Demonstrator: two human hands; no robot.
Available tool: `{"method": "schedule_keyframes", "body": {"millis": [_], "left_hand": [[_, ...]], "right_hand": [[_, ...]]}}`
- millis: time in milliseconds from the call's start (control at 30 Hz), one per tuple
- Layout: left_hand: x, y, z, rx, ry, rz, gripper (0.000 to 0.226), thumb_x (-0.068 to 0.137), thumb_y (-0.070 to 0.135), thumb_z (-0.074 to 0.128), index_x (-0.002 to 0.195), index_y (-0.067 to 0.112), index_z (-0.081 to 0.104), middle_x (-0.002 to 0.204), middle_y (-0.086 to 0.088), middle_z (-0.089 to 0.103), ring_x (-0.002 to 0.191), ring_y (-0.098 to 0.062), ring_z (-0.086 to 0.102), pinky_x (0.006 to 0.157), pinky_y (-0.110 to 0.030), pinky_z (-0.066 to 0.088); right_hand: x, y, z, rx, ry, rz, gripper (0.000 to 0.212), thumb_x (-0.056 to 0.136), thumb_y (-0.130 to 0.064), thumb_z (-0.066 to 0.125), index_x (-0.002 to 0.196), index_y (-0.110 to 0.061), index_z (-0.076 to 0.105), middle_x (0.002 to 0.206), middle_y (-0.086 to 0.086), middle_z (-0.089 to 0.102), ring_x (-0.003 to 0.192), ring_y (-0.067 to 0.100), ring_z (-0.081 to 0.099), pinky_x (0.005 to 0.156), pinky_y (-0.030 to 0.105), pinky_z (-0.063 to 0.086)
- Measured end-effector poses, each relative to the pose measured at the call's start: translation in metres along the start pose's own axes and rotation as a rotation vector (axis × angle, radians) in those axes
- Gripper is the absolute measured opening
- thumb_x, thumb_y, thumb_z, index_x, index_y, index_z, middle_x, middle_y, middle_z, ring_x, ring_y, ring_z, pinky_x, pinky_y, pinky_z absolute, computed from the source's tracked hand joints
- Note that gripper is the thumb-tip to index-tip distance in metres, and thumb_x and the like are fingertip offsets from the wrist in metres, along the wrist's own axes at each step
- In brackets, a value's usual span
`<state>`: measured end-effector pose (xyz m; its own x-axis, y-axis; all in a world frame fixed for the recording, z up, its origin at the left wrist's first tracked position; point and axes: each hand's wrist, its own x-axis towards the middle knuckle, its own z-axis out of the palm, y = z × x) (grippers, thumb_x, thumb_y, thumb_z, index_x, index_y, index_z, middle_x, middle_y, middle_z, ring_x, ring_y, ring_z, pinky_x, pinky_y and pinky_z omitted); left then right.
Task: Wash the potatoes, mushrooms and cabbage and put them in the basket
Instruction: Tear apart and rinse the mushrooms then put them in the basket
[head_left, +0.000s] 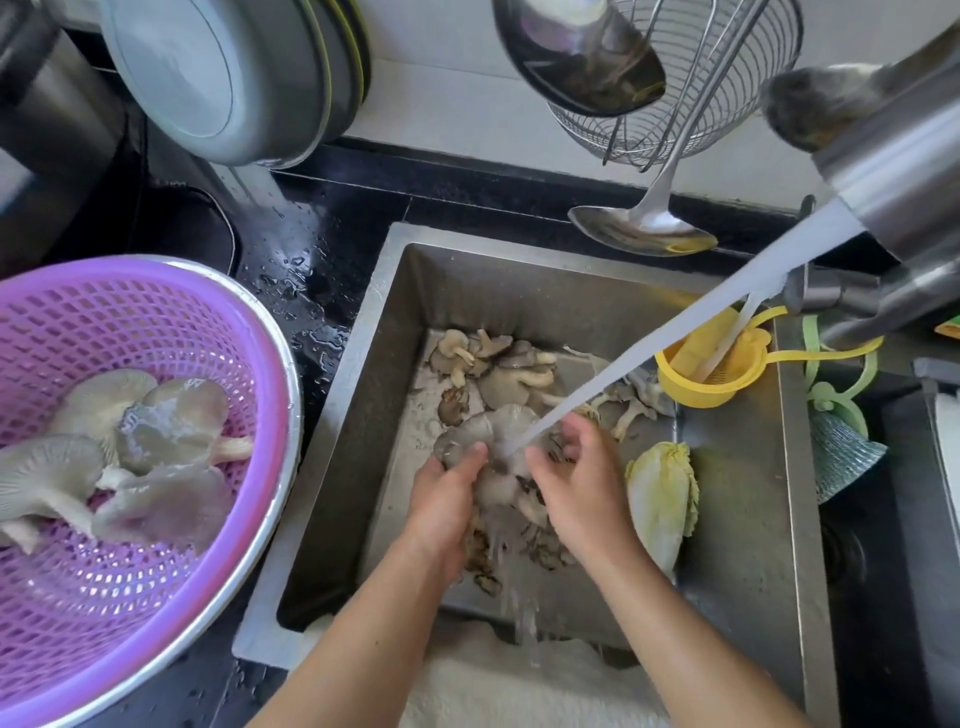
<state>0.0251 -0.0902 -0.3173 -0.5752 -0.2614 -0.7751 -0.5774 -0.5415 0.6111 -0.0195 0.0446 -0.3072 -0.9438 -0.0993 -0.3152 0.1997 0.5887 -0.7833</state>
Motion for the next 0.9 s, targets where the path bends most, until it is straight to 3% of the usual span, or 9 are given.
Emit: {"method": "schedule_keyframes", "body": {"millis": [33,100,167,333,433,533,600,667,900], "left_hand": [[-0.002,0.001,0.001,0.017,0.009,0.013,0.026,0.103,0.024,0.065,0.124,0.008,0.063,0.101,-0.013,0.080,0.085,-0.024,0.079,0.070,-0.033,0.063],[-0.002,0.000,0.002,0.034,0.023,0.018,0.025,0.103,0.025,0.064,0.121,0.008,0.062,0.099,-0.012,0.081,0.088,-0.023,0.079,0.079,-0.037,0.064],[-0.001,-0.003,0.003,0.053,0.027,0.027,0.034,0.099,0.028,0.069,0.125,0.008,0.060,0.106,-0.011,0.080,0.100,-0.027,0.078,0.098,-0.048,0.059],[0.001,-0.004,0.004,0.071,0.168,0.016,0.032,0.097,0.018,0.069,0.125,0.008,0.056,0.116,-0.009,0.074,0.104,-0.027,0.073,0.098,-0.048,0.059],[0.012,-0.001,0.003,0.052,0.365,0.035,0.072,0.091,0.051,0.068,0.145,0.008,0.050,0.139,-0.013,0.064,0.123,-0.034,0.065,0.108,-0.050,0.052],[0.015,0.006,0.002,0.062,0.384,0.014,0.074,0.095,0.068,0.047,0.136,0.007,0.060,0.127,-0.016,0.070,0.114,-0.036,0.068,0.106,-0.049,0.053],[-0.001,0.019,0.002,0.022,0.359,-0.026,0.056,0.107,0.053,0.041,0.121,0.004,0.065,0.097,-0.013,0.075,0.086,-0.030,0.073,0.084,-0.039,0.060],[-0.010,0.024,-0.008,-0.054,0.276,-0.055,0.043,0.113,0.035,0.041,0.109,0.001,0.066,0.067,-0.007,0.072,0.058,-0.020,0.068,0.059,-0.028,0.054],[-0.031,0.036,-0.020,-0.103,0.122,-0.114,0.017,0.100,0.004,0.056,0.112,0.000,0.067,0.088,-0.015,0.068,0.080,-0.019,0.071,0.073,-0.033,0.054]], "right_hand": [[0.005,-0.007,0.004,0.098,-0.143,0.176,0.039,0.092,-0.036,0.073,0.127,-0.026,0.057,0.121,-0.013,0.061,0.108,0.008,0.061,0.092,0.030,0.052],[0.011,-0.015,0.018,0.210,-0.283,0.356,0.028,0.091,-0.044,0.074,0.108,-0.024,0.067,0.103,-0.009,0.074,0.093,0.009,0.070,0.081,0.027,0.056],[0.012,-0.017,0.033,0.301,-0.170,0.456,0.027,0.093,-0.049,0.069,0.095,-0.022,0.072,0.087,-0.004,0.078,0.084,0.015,0.075,0.076,0.033,0.061],[-0.004,-0.030,0.058,0.444,-0.095,0.600,0.031,0.100,-0.048,0.056,0.093,-0.022,0.069,0.085,0.000,0.074,0.075,0.017,0.069,0.072,0.036,0.056],[-0.016,-0.038,0.076,0.611,-0.099,0.689,0.015,0.102,-0.031,0.060,0.101,-0.020,0.071,0.096,0.003,0.075,0.090,0.023,0.072,0.090,0.044,0.060],[-0.003,-0.036,0.077,0.877,-0.093,0.915,0.020,0.104,-0.031,0.057,0.106,-0.014,0.068,0.092,0.013,0.075,0.075,0.028,0.073,0.066,0.041,0.062],[0.012,-0.029,0.071,0.926,-0.091,0.939,0.026,0.106,-0.030,0.051,0.112,-0.007,0.063,0.085,0.023,0.075,0.041,0.021,0.056,0.039,0.025,0.044],[0.023,-0.030,0.062,0.890,-0.065,0.921,0.023,0.106,-0.025,0.052,0.109,-0.004,0.061,0.092,0.025,0.075,0.033,0.018,0.043,0.037,0.023,0.038],[0.036,-0.073,0.024,0.995,-0.172,0.780,0.011,0.102,-0.016,0.063,0.095,-0.007,0.059,0.085,0.013,0.059,0.057,0.015,0.052,0.044,0.021,0.046]]}}
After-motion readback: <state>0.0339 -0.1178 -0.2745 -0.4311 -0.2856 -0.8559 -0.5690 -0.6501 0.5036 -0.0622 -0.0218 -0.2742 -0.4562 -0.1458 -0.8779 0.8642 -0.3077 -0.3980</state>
